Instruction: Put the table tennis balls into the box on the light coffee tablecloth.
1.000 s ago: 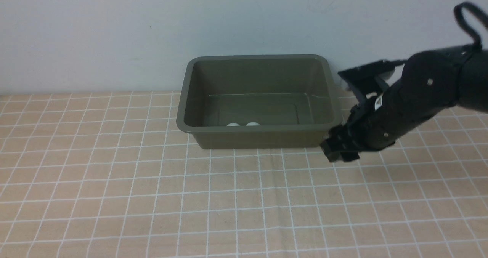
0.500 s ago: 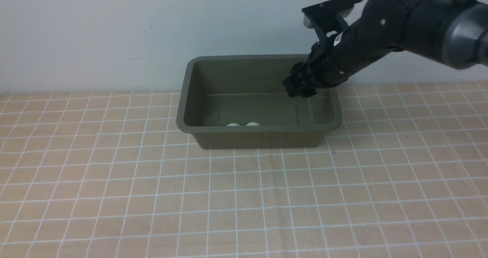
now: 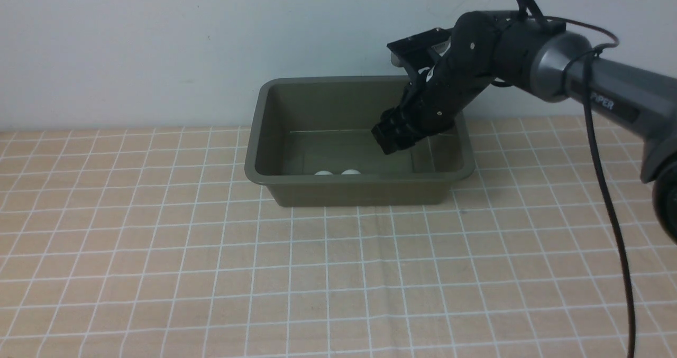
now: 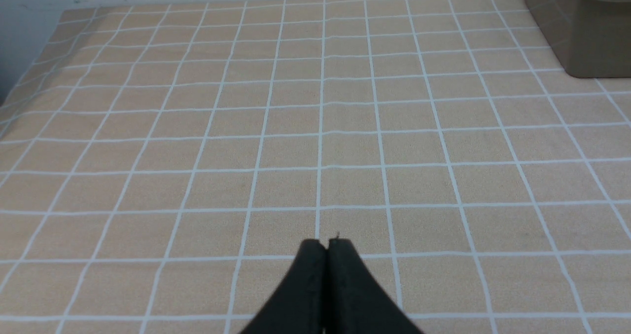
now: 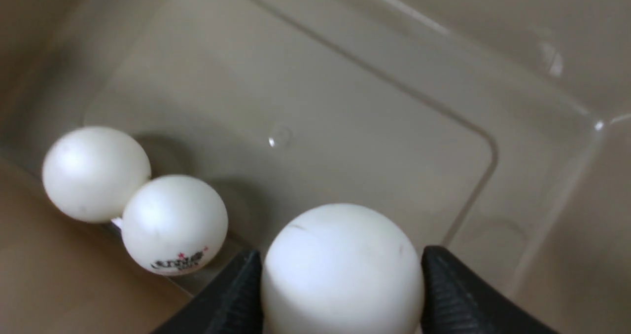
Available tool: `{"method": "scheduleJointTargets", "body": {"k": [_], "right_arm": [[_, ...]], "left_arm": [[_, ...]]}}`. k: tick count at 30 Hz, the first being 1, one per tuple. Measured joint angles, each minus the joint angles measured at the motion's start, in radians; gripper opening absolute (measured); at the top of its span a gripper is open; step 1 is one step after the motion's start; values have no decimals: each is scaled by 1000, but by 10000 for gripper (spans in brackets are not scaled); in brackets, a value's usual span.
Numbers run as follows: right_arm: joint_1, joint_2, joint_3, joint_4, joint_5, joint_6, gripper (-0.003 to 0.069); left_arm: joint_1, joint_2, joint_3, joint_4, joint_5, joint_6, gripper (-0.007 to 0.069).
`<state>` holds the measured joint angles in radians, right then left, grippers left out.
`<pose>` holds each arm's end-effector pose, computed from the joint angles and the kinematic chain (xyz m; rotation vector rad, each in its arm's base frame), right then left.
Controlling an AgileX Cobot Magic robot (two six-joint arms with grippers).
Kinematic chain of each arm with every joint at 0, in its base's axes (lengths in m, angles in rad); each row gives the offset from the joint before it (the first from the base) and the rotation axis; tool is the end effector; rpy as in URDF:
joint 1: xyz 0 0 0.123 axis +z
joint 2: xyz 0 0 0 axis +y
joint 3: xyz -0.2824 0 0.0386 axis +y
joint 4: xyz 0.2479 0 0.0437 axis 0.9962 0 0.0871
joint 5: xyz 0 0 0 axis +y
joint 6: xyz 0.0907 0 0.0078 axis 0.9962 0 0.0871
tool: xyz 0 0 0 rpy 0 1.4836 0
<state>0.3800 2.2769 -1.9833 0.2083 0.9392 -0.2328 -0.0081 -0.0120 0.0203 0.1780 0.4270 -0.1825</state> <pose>0.4590 0.1997 0.2015 -0.7061 2.6235 0.3075 0.0509 0.0063 0.1693 -0.0611 1.9113 0.0511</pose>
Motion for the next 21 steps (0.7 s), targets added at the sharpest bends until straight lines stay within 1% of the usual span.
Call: {"method": "scheduleJointTargets", "body": {"k": [11, 15, 17, 21], "right_arm": [[0, -1, -2, 0, 5, 0, 393], [0, -3, -34, -28, 50, 0, 388], [0, -10, -71, -48, 95, 0, 365], [0, -58, -181, -115, 254, 2, 258]], "left_arm": [[0, 0, 0, 0, 0, 0, -69], [0, 0, 0, 0, 0, 0, -69], [0, 0, 0, 0, 0, 0, -69], [0, 0, 0, 0, 0, 0, -69]]}}
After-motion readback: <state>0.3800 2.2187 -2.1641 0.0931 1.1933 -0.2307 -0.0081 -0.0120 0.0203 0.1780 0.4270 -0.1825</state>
